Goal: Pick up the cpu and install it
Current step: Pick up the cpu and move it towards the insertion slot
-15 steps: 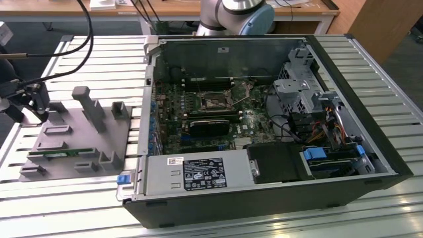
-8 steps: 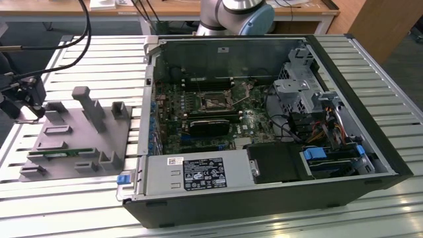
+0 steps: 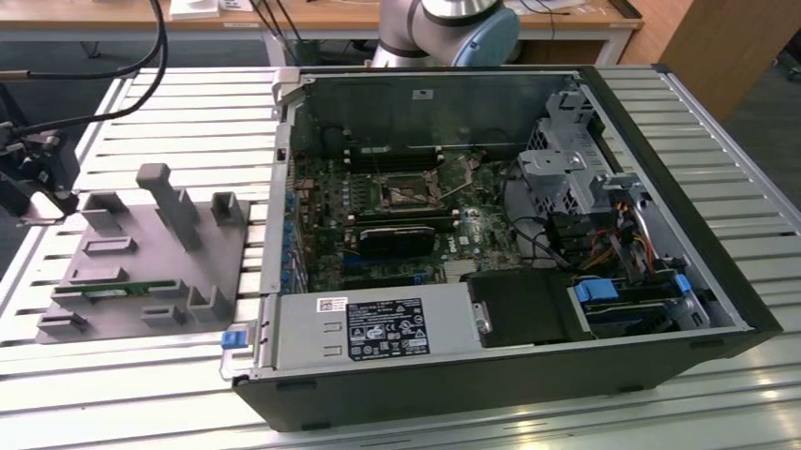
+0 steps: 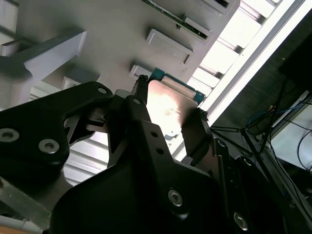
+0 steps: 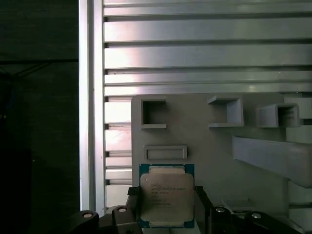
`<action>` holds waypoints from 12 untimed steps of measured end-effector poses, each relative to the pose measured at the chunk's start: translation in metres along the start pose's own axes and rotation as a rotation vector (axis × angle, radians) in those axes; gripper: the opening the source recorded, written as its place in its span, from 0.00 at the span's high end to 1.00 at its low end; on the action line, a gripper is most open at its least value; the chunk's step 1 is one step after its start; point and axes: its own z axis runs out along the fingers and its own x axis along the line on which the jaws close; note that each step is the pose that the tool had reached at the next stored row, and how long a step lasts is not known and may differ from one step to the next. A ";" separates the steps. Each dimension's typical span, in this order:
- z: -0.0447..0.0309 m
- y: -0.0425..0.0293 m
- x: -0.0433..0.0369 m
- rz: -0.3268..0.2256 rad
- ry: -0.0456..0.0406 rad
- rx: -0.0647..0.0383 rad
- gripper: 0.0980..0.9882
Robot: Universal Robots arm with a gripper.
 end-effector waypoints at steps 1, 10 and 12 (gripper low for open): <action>-0.0019 0.0001 0.0000 0.000 0.0001 0.000 0.52; -0.0164 0.0008 0.0001 0.000 0.0001 0.000 0.52; -0.0189 0.0010 0.0002 0.000 0.0000 0.000 0.52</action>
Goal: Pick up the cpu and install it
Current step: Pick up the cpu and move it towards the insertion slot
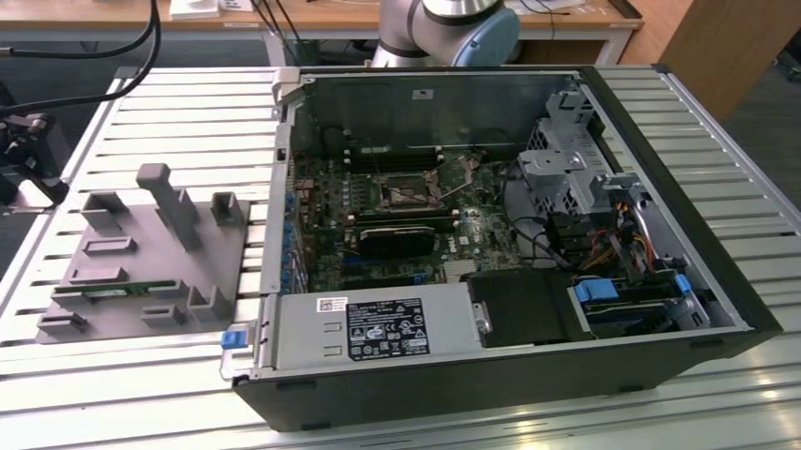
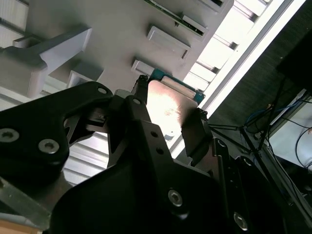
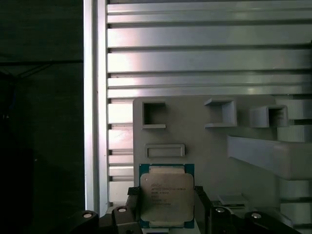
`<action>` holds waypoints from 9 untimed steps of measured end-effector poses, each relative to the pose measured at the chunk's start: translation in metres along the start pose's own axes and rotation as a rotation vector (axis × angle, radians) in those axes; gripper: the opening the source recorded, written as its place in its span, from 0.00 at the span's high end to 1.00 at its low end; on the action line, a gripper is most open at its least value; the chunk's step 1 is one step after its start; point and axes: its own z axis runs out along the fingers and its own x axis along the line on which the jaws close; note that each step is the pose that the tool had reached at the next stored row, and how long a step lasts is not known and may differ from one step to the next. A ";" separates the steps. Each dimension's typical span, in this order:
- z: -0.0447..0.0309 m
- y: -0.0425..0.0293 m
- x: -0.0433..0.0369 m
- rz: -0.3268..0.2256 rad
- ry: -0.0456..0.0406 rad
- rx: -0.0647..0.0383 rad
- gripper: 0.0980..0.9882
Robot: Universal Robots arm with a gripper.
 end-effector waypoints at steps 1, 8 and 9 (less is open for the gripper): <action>-0.0011 0.0001 0.0000 0.000 0.0001 0.000 0.52; -0.0116 0.0008 0.0001 0.000 0.0000 0.000 0.52; -0.0128 0.0009 0.0001 0.000 0.0001 0.000 0.52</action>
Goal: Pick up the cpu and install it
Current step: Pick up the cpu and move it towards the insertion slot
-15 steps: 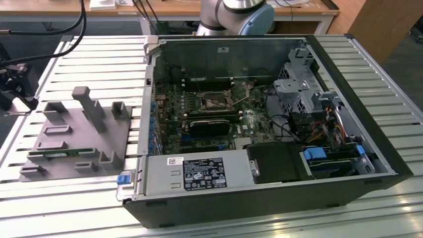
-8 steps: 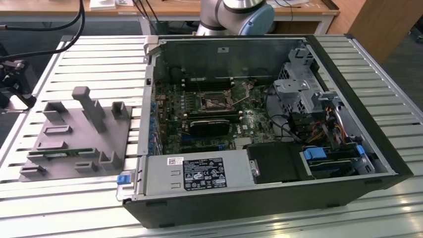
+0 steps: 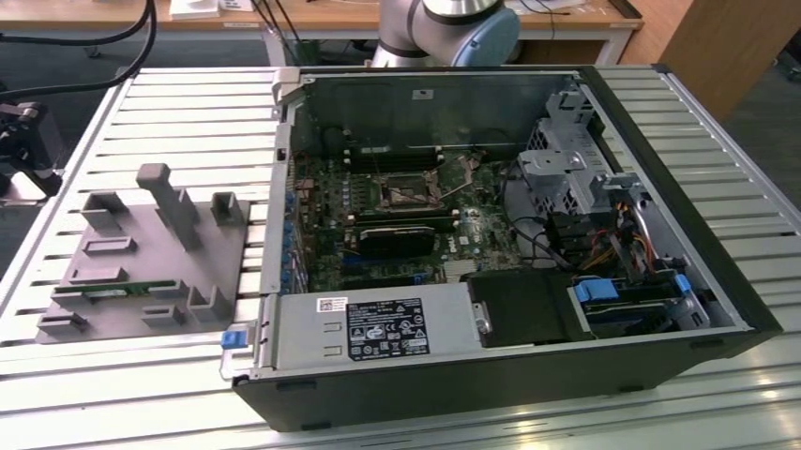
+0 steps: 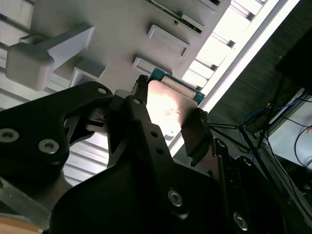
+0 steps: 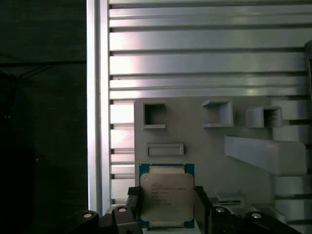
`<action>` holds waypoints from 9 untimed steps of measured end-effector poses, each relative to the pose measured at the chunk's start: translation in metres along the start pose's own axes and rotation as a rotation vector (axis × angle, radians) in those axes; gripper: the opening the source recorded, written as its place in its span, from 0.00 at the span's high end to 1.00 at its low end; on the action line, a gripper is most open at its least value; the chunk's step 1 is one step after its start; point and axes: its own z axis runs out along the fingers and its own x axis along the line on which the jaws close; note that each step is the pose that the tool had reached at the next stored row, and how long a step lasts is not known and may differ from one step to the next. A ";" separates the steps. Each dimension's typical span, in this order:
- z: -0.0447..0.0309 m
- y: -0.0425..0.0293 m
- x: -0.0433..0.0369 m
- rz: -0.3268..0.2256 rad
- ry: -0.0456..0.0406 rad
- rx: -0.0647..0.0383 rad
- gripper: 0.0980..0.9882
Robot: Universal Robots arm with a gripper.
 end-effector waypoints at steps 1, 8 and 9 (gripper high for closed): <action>-0.0012 0.0001 0.0000 0.000 0.0000 0.000 0.52; -0.0094 0.0005 0.0001 0.000 -0.0001 -0.001 0.52; -0.0107 0.0006 0.0001 0.000 0.0001 -0.001 0.52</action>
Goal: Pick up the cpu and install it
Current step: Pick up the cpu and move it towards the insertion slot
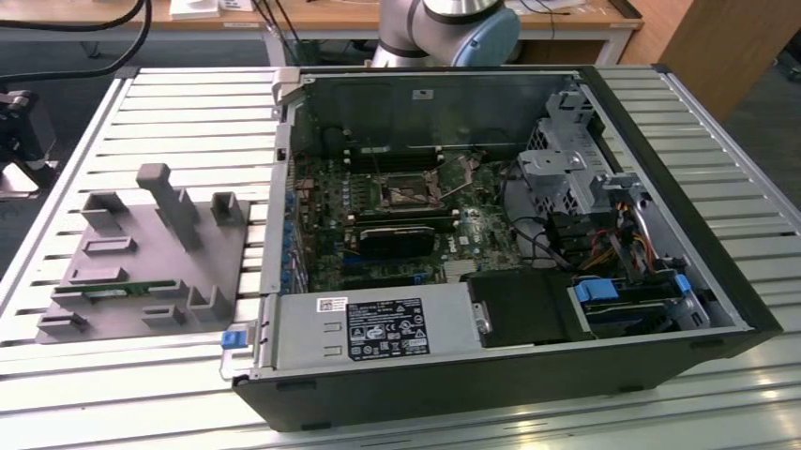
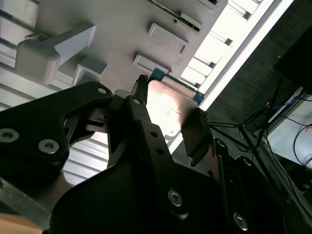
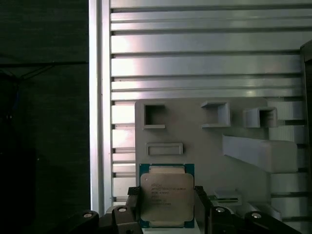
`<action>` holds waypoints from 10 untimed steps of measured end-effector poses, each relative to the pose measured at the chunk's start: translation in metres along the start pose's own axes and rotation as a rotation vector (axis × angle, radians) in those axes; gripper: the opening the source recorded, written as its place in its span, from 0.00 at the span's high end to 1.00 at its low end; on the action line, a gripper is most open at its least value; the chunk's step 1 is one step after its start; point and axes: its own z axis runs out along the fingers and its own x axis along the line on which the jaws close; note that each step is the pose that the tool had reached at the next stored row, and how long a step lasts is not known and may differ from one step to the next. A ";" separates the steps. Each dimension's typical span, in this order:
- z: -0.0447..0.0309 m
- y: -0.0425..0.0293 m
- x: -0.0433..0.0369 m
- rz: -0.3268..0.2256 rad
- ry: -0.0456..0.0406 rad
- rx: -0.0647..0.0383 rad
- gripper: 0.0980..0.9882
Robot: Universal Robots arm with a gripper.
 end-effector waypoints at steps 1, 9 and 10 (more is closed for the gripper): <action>-0.0013 0.0001 0.0000 0.000 -0.0001 0.000 0.52; -0.0183 0.0009 0.0000 0.000 -0.0001 0.000 0.52; -0.0208 0.0011 0.0000 0.000 -0.0001 0.000 0.52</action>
